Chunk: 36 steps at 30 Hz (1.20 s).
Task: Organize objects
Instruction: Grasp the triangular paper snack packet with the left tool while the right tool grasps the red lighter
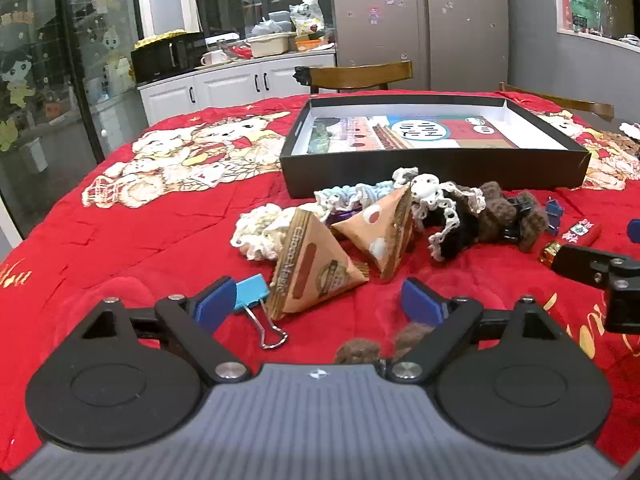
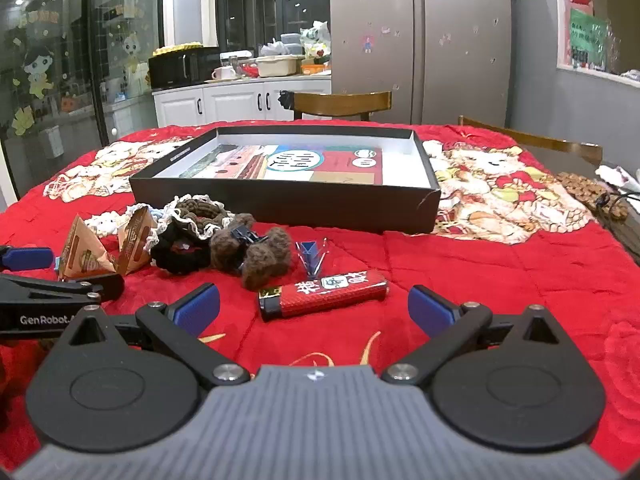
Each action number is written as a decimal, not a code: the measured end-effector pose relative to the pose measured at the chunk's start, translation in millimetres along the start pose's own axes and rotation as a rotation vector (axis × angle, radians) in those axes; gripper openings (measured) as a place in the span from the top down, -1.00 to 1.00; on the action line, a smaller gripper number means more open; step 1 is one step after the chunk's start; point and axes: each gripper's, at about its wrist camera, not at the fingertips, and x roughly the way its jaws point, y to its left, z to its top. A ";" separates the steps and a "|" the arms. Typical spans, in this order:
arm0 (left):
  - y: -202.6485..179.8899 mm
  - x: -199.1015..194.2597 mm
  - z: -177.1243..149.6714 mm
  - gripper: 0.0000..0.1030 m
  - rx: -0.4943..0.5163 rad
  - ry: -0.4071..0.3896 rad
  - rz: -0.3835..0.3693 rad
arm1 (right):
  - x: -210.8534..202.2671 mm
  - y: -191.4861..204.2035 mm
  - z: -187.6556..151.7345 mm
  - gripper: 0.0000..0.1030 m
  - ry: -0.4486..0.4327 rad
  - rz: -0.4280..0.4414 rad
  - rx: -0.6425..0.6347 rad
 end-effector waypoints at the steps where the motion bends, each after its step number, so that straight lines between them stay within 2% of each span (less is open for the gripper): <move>1: 0.4 1.7 0.7 -0.78 -0.003 0.002 -0.003 | 1.1 -0.6 0.5 -1.00 0.001 -0.002 0.003; 3: 1.3 3.8 1.2 -0.77 -0.012 0.007 -0.013 | 3.4 -1.5 1.3 -1.00 0.004 -0.010 0.007; 8: 3.5 8.6 3.7 -0.54 -0.029 0.004 -0.041 | 11.9 -4.9 4.4 -1.00 0.029 -0.028 0.040; 10: 3.4 10.6 5.0 -0.34 -0.030 0.001 -0.047 | 16.3 -4.6 5.2 -1.00 0.041 -0.050 0.059; 12: 2.5 13.3 6.5 -0.24 -0.028 0.003 -0.054 | 19.7 -4.0 6.3 -1.00 0.043 -0.070 0.074; 19: 9.2 21.6 8.1 -0.24 -0.074 0.025 -0.101 | 33.4 0.0 7.4 -0.99 0.096 -0.114 0.118; 24: 7.5 21.9 8.6 -0.26 -0.066 0.026 -0.096 | 38.4 4.2 7.8 -0.96 0.113 -0.142 0.098; 30: 7.1 22.6 8.4 -0.29 -0.076 0.030 -0.090 | 37.8 4.5 8.0 -0.75 0.109 -0.165 0.096; 33: 7.0 22.3 8.2 -0.30 -0.074 0.030 -0.092 | 35.0 4.2 7.8 -0.51 0.093 -0.186 0.099; 35: 6.5 21.9 7.9 -0.30 -0.071 0.029 -0.092 | 32.3 1.9 7.8 -0.28 0.078 -0.174 0.108; 36: 6.3 22.1 8.1 -0.30 -0.074 0.030 -0.094 | 31.2 1.1 7.7 -0.08 0.072 -0.181 0.114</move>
